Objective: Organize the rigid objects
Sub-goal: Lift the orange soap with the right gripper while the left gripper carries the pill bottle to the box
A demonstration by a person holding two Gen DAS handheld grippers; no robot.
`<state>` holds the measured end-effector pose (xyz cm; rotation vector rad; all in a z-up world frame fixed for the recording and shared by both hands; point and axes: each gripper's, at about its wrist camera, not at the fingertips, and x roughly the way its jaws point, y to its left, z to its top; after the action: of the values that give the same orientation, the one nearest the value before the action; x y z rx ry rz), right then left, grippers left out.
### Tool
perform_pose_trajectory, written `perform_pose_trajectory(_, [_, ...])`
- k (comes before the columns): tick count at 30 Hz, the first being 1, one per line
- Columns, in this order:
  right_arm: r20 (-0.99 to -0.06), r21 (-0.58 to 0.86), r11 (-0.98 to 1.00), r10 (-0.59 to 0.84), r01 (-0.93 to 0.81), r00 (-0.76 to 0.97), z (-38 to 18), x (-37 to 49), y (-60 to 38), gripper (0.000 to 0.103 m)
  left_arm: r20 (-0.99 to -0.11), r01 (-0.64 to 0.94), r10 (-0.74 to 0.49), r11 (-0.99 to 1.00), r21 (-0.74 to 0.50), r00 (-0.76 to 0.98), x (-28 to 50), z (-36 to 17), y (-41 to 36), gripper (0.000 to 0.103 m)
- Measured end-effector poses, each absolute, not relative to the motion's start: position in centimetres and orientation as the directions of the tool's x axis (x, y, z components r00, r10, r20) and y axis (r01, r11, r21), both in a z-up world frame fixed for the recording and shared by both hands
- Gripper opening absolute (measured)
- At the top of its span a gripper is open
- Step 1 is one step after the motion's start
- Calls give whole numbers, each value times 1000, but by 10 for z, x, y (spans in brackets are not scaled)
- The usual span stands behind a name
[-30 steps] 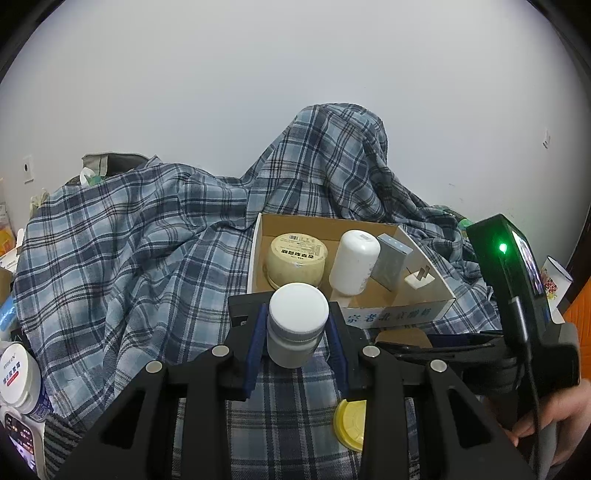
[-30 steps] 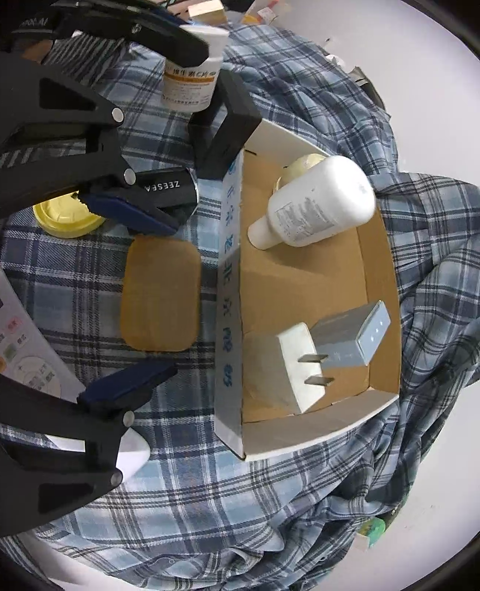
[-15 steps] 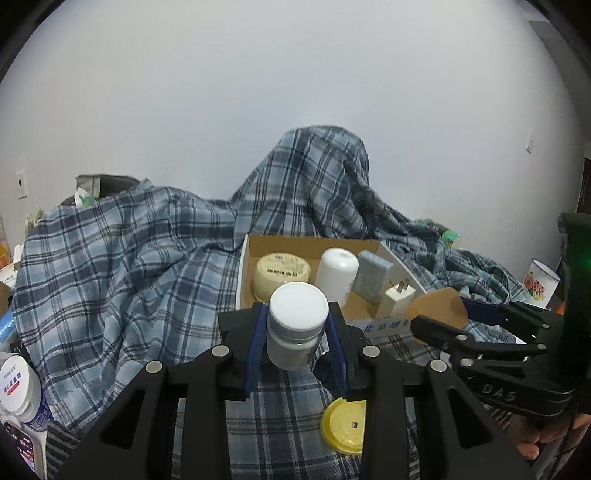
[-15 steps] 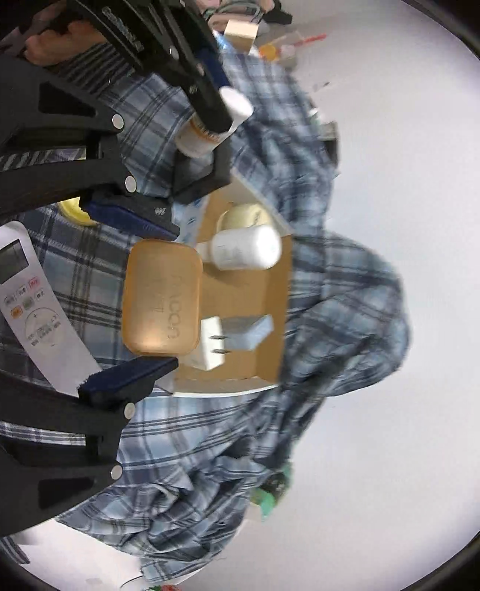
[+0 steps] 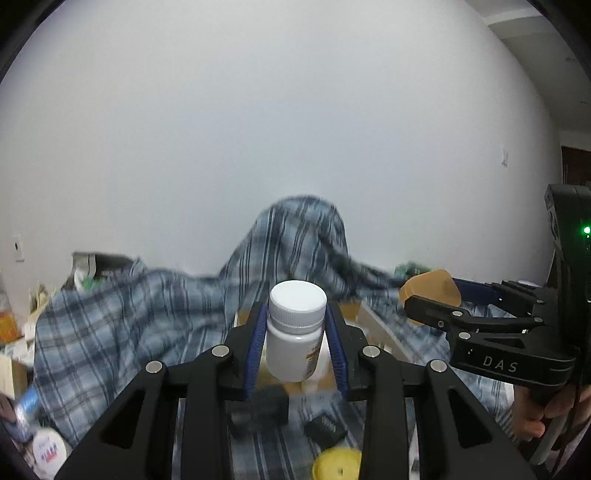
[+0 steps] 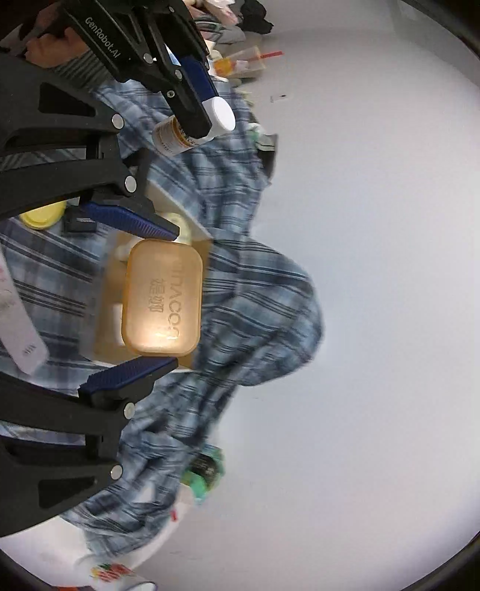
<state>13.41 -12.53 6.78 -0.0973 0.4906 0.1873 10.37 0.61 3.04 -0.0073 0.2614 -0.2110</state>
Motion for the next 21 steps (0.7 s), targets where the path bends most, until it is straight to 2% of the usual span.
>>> perform_pose_trajectory(5, [-432, -31, 980, 162, -195, 887, 91, 152, -133, 61, -232, 201, -204, 979, -37, 951, 131, 46, 5, 34])
perform_pose_trajectory(10, [-436, -21, 982, 159, -187, 886, 96, 176, -139, 62, -270, 219, -219, 975, -30, 938, 166, 45, -2, 34])
perform_pose_trajectory(14, [-504, 30, 982, 178, -189, 845, 77, 204, -149, 61, -334, 239, -229, 971, -10, 914, 196, 31, -12, 34])
perform_pose_trajectory(21, [-684, 130, 975, 222, -182, 695, 24, 256, -163, 61, -443, 230, -202, 973, 9, 873, 243, -1, -15, 34])
